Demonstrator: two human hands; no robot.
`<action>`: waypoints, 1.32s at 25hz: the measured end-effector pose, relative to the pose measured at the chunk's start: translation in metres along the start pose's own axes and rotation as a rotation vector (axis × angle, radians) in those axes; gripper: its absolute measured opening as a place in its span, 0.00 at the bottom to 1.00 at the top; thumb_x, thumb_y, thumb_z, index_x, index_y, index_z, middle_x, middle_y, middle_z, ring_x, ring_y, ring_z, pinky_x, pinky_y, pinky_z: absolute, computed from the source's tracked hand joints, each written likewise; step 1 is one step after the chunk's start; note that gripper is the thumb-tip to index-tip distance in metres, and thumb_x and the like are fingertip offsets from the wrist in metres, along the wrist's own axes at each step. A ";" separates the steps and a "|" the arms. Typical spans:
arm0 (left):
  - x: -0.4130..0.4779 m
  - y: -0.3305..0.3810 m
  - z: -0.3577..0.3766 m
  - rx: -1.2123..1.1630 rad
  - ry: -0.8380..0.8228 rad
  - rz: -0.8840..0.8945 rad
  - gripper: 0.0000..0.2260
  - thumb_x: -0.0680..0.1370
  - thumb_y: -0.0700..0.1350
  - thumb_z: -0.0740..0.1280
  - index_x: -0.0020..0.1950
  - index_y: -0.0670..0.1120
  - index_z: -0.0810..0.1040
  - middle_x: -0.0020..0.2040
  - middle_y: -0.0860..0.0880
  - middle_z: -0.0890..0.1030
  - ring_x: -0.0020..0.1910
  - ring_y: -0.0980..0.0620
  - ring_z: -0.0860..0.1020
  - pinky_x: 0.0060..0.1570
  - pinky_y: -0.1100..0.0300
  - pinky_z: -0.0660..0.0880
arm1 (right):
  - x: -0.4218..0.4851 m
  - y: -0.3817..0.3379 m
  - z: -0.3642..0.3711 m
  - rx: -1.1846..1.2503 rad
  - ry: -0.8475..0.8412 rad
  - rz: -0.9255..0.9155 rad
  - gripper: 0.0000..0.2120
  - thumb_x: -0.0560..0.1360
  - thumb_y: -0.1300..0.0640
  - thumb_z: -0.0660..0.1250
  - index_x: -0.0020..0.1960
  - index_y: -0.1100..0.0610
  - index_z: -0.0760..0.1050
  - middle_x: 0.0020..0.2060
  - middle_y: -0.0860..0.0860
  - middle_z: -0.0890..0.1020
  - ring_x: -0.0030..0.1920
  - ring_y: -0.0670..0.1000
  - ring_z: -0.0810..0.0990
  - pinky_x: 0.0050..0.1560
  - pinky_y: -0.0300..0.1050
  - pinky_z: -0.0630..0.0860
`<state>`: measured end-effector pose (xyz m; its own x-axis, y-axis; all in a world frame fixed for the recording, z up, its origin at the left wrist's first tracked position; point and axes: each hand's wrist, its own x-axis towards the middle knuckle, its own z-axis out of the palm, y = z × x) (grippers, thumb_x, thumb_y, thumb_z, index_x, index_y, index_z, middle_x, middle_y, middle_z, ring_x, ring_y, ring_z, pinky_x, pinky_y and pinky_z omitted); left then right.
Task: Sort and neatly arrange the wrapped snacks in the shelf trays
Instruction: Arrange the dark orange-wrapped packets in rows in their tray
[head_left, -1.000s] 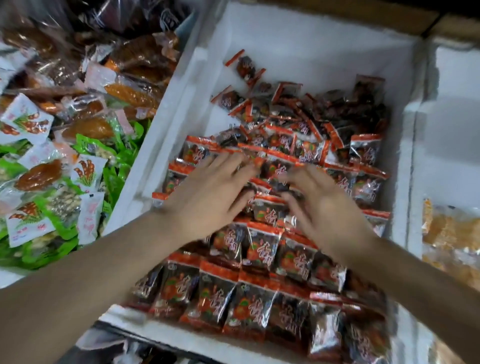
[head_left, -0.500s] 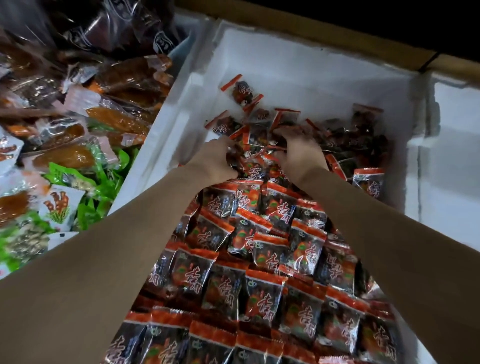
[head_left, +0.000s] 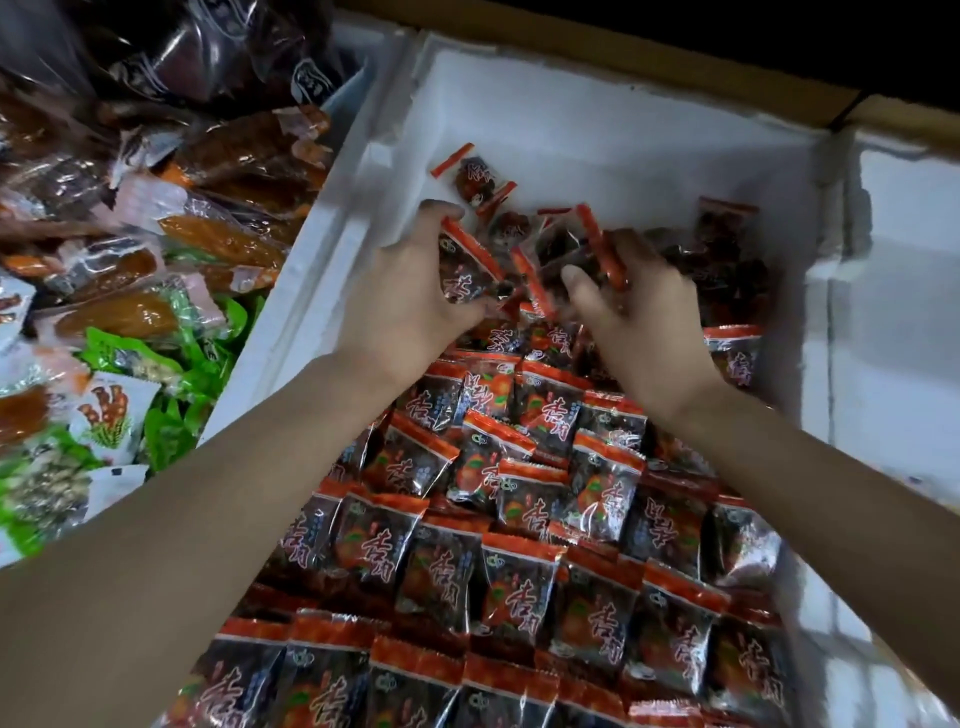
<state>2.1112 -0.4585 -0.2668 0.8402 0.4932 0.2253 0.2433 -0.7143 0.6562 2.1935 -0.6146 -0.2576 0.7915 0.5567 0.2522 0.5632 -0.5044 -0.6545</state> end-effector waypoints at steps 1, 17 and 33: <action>-0.007 0.009 -0.002 -0.059 0.012 -0.022 0.32 0.67 0.50 0.77 0.67 0.46 0.68 0.51 0.56 0.75 0.48 0.59 0.73 0.46 0.74 0.64 | -0.013 -0.004 -0.004 0.183 -0.028 0.064 0.06 0.78 0.57 0.62 0.55 0.53 0.70 0.37 0.47 0.80 0.35 0.46 0.82 0.35 0.38 0.78; -0.122 0.082 0.027 -0.931 -0.490 -0.448 0.31 0.74 0.33 0.69 0.70 0.58 0.64 0.55 0.52 0.77 0.48 0.53 0.82 0.44 0.56 0.81 | -0.132 0.015 -0.063 0.614 -0.011 0.386 0.20 0.70 0.70 0.70 0.52 0.48 0.70 0.42 0.46 0.77 0.41 0.41 0.79 0.43 0.34 0.78; -0.193 0.052 -0.011 -0.266 -0.736 -0.210 0.09 0.76 0.49 0.66 0.50 0.61 0.68 0.39 0.56 0.80 0.36 0.55 0.79 0.35 0.60 0.76 | -0.230 0.002 -0.049 0.329 -0.330 0.565 0.10 0.74 0.61 0.67 0.36 0.52 0.70 0.26 0.45 0.75 0.28 0.42 0.71 0.32 0.37 0.69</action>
<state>1.9563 -0.5848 -0.2681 0.9158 0.0851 -0.3926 0.3862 -0.4555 0.8021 2.0242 -0.7765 -0.2818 0.7986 0.4659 -0.3810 -0.0512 -0.5782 -0.8143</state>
